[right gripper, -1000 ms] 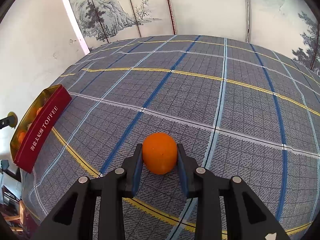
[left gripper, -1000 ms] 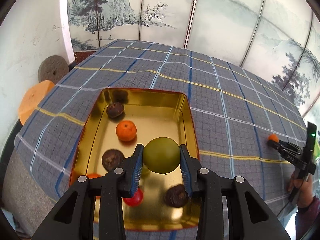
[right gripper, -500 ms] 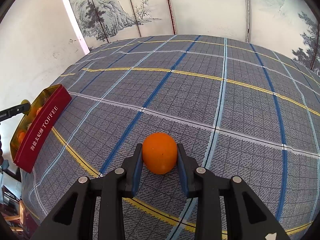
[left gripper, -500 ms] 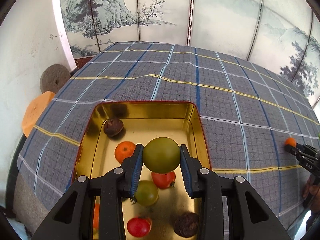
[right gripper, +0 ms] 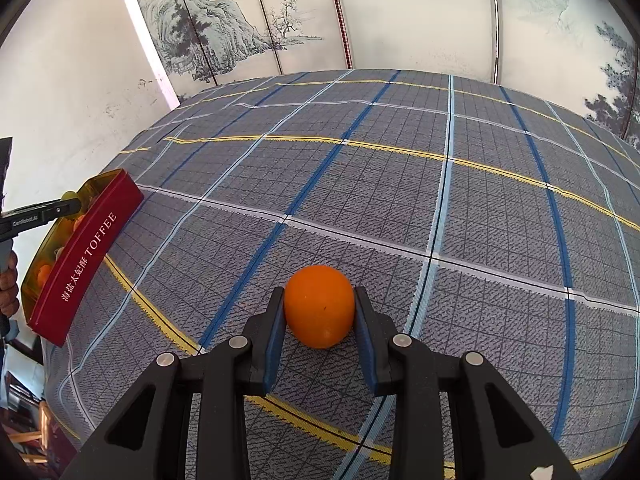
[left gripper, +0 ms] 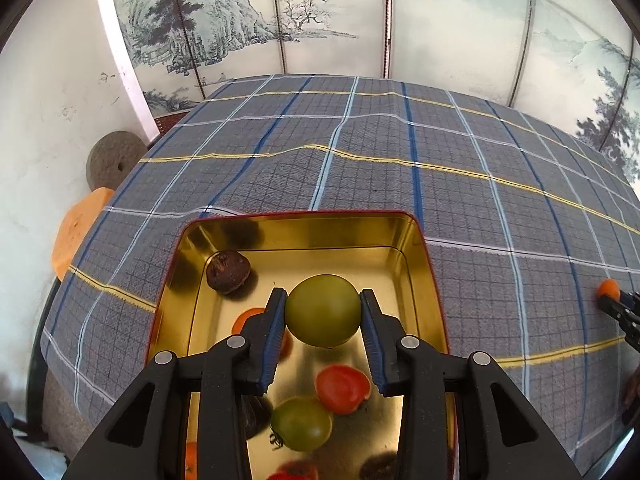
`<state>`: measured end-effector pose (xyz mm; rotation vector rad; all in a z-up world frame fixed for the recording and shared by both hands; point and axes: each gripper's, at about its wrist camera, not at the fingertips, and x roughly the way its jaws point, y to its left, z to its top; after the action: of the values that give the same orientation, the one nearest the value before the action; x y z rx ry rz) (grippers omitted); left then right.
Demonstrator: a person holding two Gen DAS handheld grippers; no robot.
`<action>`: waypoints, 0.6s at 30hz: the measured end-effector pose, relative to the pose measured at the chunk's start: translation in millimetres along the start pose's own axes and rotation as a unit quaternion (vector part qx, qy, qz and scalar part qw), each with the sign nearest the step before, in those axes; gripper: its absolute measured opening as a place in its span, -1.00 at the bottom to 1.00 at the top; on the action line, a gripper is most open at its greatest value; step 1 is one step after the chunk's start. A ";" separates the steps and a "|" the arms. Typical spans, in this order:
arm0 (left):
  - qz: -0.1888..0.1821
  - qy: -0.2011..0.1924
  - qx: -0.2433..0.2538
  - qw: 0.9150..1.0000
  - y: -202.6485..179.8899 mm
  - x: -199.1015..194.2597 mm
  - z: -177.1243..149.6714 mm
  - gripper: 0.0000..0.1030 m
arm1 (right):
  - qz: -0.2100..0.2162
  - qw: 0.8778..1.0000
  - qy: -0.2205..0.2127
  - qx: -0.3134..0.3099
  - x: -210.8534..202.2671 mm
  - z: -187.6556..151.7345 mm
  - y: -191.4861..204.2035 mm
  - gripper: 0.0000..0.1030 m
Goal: Organize fruits
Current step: 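Lower the yellow-green fruit into the tin and open the left gripper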
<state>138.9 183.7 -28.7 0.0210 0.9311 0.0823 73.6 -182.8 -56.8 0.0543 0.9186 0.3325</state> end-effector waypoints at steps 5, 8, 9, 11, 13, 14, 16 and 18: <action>0.012 0.007 -0.006 1.000 2.9 5.3 4.1 -0.19 | 0.000 1.000 0.000 -0.001 0.2 0.1 0.2 -0.41; 0.024 -0.001 -0.005 1.000 5.2 1.2 4.0 -0.13 | -0.003 1.000 0.000 -0.004 0.8 -0.4 1.6 -0.40; 0.023 -0.003 -0.006 1.000 5.9 -0.4 3.9 -0.11 | -0.004 1.000 0.001 -0.005 1.3 -0.5 2.0 -0.40; 0.022 -0.006 -0.008 1.000 7.3 -4.0 2.7 -0.06 | -0.005 1.000 0.000 -0.007 1.7 -0.8 2.4 -0.40; 0.028 -0.012 -0.011 0.999 9.3 -10.3 -0.1 -0.02 | -0.006 1.000 0.000 -0.008 1.9 -0.7 2.7 -0.41; 0.033 -0.015 -0.012 0.999 10.6 -13.7 -1.9 -0.01 | -0.006 1.000 0.001 -0.009 2.0 -0.7 2.6 -0.41; 0.036 -0.021 -0.013 0.999 11.5 -20.2 -5.6 0.01 | -0.005 1.000 0.002 -0.010 2.2 -1.5 3.9 -0.41; 0.036 -0.026 -0.016 0.999 14.2 -29.8 -11.8 0.02 | -0.001 1.000 0.001 -0.009 1.2 -1.9 5.7 -0.41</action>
<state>110.9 195.3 -11.1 0.0266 0.8766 0.1627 71.3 -177.2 -57.8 0.0359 0.9183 0.3384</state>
